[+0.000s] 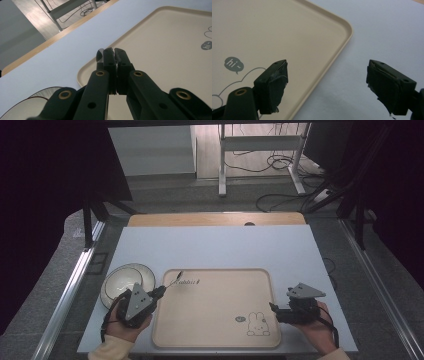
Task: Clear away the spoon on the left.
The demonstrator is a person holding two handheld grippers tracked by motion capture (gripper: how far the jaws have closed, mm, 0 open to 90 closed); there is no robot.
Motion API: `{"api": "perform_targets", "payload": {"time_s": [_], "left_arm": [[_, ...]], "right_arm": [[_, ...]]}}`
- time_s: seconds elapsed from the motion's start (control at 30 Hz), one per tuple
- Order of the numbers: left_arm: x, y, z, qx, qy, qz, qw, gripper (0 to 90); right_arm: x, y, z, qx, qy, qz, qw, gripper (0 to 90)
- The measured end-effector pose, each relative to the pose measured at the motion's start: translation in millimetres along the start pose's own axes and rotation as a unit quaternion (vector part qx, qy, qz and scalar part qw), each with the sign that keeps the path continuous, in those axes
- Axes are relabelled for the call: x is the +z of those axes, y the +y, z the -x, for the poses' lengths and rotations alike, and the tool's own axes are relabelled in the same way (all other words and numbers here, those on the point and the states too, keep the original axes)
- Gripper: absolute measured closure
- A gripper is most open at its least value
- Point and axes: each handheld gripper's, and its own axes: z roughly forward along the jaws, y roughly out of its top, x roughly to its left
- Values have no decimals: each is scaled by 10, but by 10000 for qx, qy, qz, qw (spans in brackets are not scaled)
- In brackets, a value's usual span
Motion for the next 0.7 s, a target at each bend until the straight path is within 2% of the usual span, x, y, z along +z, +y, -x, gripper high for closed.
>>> {"api": "perform_targets", "payload": {"time_s": [0.13,0.43,0.6,0.63,0.7], "left_arm": [[20,-13,14,110,31,-73,9999,895],[71,-29,47,224,40,-182,9996,895],[102,-40,102,390,30,-281,9988,895],[119,-42,128,478,29,-321,9983,894],[129,-44,137,490,12,-347,9982,895]], "right_arm": [[4,0,2,6,-1,4,10000,178],[7,-1,-1,-4,3,-14,10000,179],[5,-1,2,12,5,-3,10000,178],[5,0,4,19,5,-3,10000,178],[6,0,6,22,4,-5,10000,178]]}}
